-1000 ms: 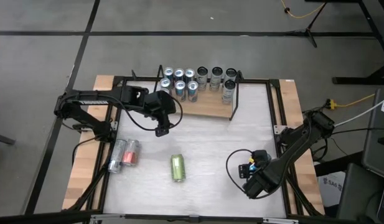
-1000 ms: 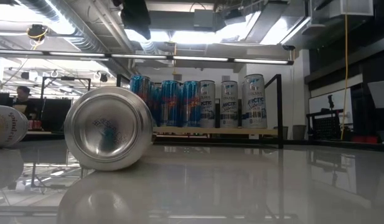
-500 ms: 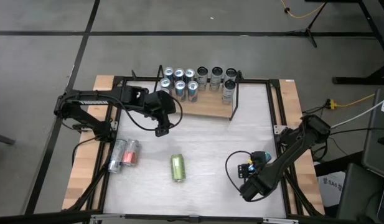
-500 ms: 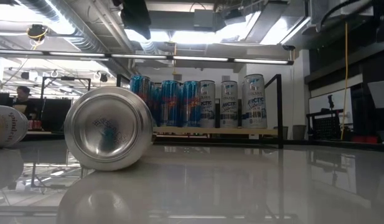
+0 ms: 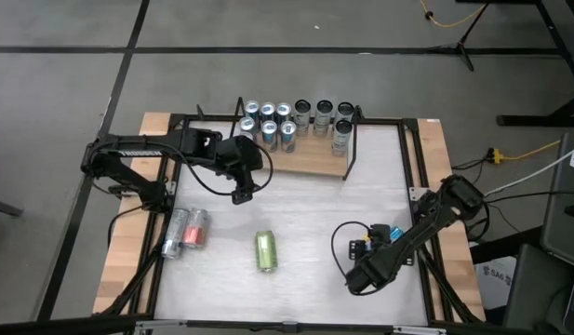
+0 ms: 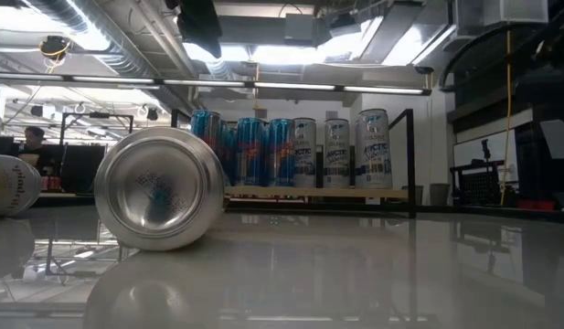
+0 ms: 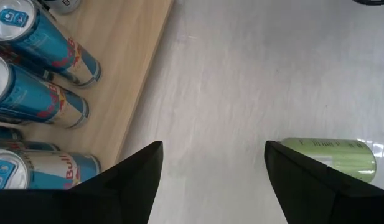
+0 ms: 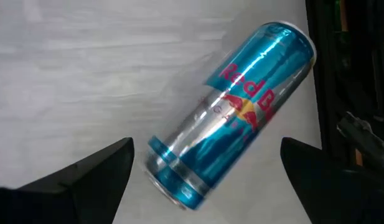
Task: Place canned beverage on shelf
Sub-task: Put the blue soda can on the shelf aligned with the other blue soda can
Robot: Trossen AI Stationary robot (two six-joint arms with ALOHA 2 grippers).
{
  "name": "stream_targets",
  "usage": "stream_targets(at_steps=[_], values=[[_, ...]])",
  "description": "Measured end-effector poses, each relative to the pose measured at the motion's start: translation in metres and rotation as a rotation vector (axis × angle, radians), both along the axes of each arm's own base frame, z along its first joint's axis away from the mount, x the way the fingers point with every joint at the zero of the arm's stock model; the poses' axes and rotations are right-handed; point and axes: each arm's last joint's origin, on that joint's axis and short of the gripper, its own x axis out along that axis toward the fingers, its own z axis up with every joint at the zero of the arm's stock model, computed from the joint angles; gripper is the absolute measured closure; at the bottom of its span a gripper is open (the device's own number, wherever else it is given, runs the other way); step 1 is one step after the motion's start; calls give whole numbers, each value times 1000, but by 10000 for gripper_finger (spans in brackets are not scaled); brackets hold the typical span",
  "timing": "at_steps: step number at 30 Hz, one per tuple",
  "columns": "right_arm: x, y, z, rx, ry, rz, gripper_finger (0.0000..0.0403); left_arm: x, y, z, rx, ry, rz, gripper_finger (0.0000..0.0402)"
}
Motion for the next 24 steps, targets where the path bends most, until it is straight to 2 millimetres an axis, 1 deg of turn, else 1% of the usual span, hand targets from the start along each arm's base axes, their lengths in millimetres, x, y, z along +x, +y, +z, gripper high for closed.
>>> stream_targets(at_steps=[14,24], values=[[7,5,-23,-3,53,-21,10,0,0,0,1,0,-1,131],[10,7,-27,19,44,45,10,0,0,0,19,4,-28,131]])
